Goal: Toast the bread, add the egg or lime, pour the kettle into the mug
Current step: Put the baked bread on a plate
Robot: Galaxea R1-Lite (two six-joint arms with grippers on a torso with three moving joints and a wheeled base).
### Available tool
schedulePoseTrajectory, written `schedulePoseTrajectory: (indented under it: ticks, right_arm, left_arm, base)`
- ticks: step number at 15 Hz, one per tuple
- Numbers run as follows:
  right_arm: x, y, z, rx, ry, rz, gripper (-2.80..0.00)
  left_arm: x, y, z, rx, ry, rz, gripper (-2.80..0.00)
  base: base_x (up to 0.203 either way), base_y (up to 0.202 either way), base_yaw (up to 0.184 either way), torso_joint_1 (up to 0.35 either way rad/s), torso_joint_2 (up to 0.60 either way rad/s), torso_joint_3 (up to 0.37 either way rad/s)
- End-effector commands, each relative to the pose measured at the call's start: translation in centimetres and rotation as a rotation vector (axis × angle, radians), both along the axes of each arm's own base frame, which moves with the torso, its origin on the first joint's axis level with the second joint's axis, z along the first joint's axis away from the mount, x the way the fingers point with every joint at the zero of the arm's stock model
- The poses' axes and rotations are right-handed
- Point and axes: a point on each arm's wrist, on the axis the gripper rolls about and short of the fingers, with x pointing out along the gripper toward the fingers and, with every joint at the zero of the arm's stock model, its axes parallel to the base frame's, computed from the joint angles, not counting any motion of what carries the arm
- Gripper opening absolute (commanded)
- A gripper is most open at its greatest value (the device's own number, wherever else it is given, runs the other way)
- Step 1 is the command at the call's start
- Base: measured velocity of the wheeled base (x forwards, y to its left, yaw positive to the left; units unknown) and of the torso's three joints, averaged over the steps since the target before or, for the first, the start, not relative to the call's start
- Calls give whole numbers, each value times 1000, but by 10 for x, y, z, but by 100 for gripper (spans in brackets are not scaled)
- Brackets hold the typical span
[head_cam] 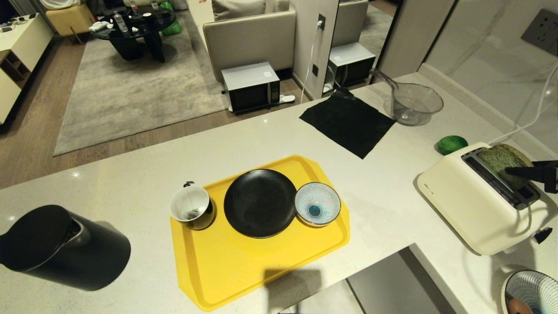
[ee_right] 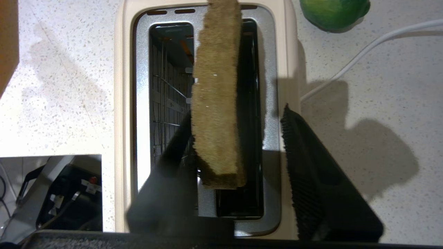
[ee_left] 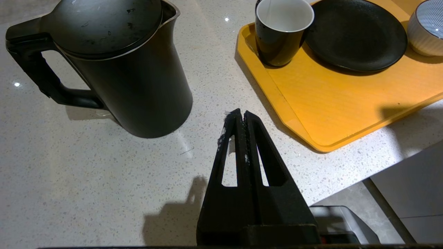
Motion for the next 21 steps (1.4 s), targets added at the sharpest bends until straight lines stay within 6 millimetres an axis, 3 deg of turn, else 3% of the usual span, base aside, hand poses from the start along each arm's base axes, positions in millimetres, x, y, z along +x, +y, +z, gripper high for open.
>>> schedulePoseTrajectory:
  ticks: [1,6,11,16,21]
  right_arm:
    - [1,3,0,1,-1,16,-280]
    - [-15,14,20,-38,-68,19,-280]
    - [-34,33,55,-118,-172,26,-280]
    - [-39,44,100,-139,-239,-142,-280]
    - [-50,50,122,-119,-250,-261,-280]
  left_arm:
    - [0,0,0,-1,-1,0,-280]
    - [0,0,0,-1,-1,0,-280]
    - [0,0,0,0,-1,1,-280]
    - [0,0,0,0,-1,0,-280]
    - [0,0,0,-1,-1,0,-280]
  base:
    - [0,0,0,0,0,0]
    - [0,0,0,0,0,0]
    - [0,0,0,0,0,0]
    - [0,0,0,0,0,0]
    - [0,0,0,0,0,0]
